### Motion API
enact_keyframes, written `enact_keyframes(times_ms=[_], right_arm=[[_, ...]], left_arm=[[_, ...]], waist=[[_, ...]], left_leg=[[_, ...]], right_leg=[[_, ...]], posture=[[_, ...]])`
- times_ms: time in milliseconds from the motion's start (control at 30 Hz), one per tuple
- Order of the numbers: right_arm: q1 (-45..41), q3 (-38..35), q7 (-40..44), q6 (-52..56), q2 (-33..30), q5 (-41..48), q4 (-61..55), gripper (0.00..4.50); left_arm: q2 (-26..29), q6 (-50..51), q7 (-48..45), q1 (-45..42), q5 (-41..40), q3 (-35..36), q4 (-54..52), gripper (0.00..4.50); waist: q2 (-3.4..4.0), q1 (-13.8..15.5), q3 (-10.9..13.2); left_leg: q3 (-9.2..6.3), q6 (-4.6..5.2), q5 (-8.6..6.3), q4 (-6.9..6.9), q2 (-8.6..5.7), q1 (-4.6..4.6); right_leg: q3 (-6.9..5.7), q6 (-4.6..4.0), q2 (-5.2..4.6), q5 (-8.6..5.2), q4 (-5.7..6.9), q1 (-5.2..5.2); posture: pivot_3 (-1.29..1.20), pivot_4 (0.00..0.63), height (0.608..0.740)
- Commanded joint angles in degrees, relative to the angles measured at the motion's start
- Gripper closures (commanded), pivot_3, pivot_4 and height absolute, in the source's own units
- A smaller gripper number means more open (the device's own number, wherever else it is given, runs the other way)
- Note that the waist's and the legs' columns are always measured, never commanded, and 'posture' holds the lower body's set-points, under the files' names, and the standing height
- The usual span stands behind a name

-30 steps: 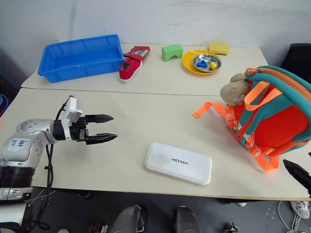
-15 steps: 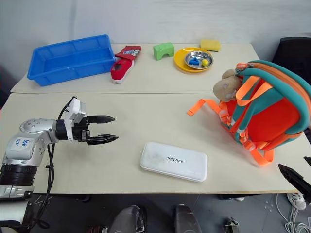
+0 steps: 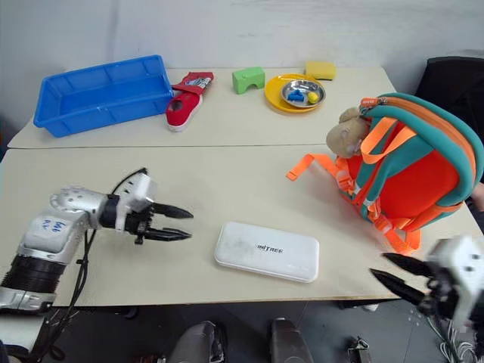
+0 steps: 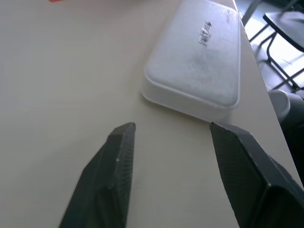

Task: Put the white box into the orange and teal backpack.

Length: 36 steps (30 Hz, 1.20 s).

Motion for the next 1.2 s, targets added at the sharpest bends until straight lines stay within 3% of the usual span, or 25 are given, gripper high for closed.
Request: enact_keyframes(times_ms=[33, 100, 200, 400, 600, 833, 967, 1067, 1133, 1200], right_arm=[[-4.5, 8.3, -0.9, -0.8, -1.7, -2.7, -0.1, 3.76], [-8.2, 13.4, -1.0, -0.8, -2.8, -4.7, 1.6, 4.46], [-12.2, 18.2, -0.6, -0.7, -4.4, -7.4, 4.4, 4.5], [-17.0, 26.4, -0.7, -2.5, -6.6, -14.7, 10.1, 4.5], [-22.9, 32.0, -2.5, -3.1, -3.8, -17.4, 13.5, 4.5], [-29.9, 32.4, -6.3, -2.4, -0.4, -18.5, 18.1, 4.5], [-27.8, 31.4, -5.2, -3.5, -1.2, -18.7, 17.5, 4.5], [-25.2, 30.5, -4.6, -4.4, -1.8, -19.2, 16.4, 4.5], [-23.8, 30.2, -4.7, -5.1, -2.0, -19.7, 15.8, 4.5], [-22.9, 29.9, -4.7, -5.6, -1.9, -20.0, 15.4, 4.5]], left_arm=[[-2.5, -2.6, 1.5, -1.6, 3.0, -2.5, 1.0, 3.07], [-4.1, -3.0, 2.2, -1.9, 3.9, -3.4, 0.9, 3.71], [-5.6, -3.1, 3.1, -1.9, 4.9, -4.3, 0.3, 4.47], [-8.0, -2.7, 4.4, -1.9, 6.0, -5.5, -0.3, 4.47], [-8.2, -3.1, 1.3, -1.0, 5.1, -7.2, -2.9, 4.47], [-8.6, -1.6, 2.9, 0.9, 5.9, -8.1, -5.9, 4.47], [-8.4, 2.8, 5.7, 0.4, 6.5, -7.3, -2.6, 4.47], [-8.8, 10.5, 8.0, -1.2, 4.5, -5.0, 2.3, 3.86], [-9.0, 22.4, 9.8, -3.4, 1.0, -2.6, 4.9, 3.3], [-5.8, 34.0, 5.9, -4.5, -4.3, -1.9, 3.4, 2.72]], waist=[[-0.02, 0.1, 0.0], [-0.02, 0.1, 0.0], [-0.03, 0.1, 0.0], [-0.03, 0.1, 0.0], [-0.02, 0.0, 0.0], [-0.03, 0.1, 0.0], [-0.02, 0.2, 0.0], [-0.02, 0.1, 0.0], [-0.03, 0.1, 0.0], [-0.03, 0.0, 0.0]], left_leg=[[0.0, 0.03, -0.05, 0.13, 0.02, -0.03], [-0.02, 0.08, -0.08, 0.24, 0.02, -0.06], [-0.01, 0.15, -0.13, 0.31, 0.01, -0.08], [-0.01, 0.15, -0.13, 0.37, 0.03, -0.07], [0.0, 0.14, -0.13, 0.38, 0.05, -0.06], [0.01, 0.13, -0.13, 0.45, 0.04, -0.04], [-0.03, 0.14, -0.14, 0.45, 0.04, -0.04], [-0.03, 0.14, -0.14, 0.44, 0.04, -0.04], [-0.06, 0.15, -0.14, 0.48, 0.05, 0.02], [-0.17, 0.16, -0.14, 0.56, 0.05, 0.06]], right_leg=[[0.0, 0.0, 0.02, 0.0, 0.02, 0.03], [0.0, 0.01, 0.0, 0.01, 0.03, 0.05], [0.0, 0.03, -0.03, 0.01, 0.03, 0.06], [-0.01, 0.03, -0.03, 0.01, 0.07, 0.05], [-0.01, 0.03, -0.02, 0.01, 0.11, 0.05], [-0.01, 0.03, -0.03, 0.01, 0.13, 0.09], [-0.05, 0.03, -0.04, 0.01, 0.12, 0.11], [-0.05, 0.03, -0.03, 0.01, 0.13, 0.1], [-0.09, 0.03, -0.03, 0.01, 0.14, 0.21], [-0.18, 0.03, -0.03, 0.01, 0.19, 0.3]], posture=[[0.0, 0.15, 0.74], [0.0, 0.15, 0.74], [0.0, 0.15, 0.74], [0.0, 0.15, 0.74], [0.0, 0.15, 0.74], [0.0, 0.15, 0.74], [0.0, 0.15, 0.74], [0.0, 0.15, 0.74], [0.0, 0.15, 0.74], [0.0, 0.15, 0.74]])
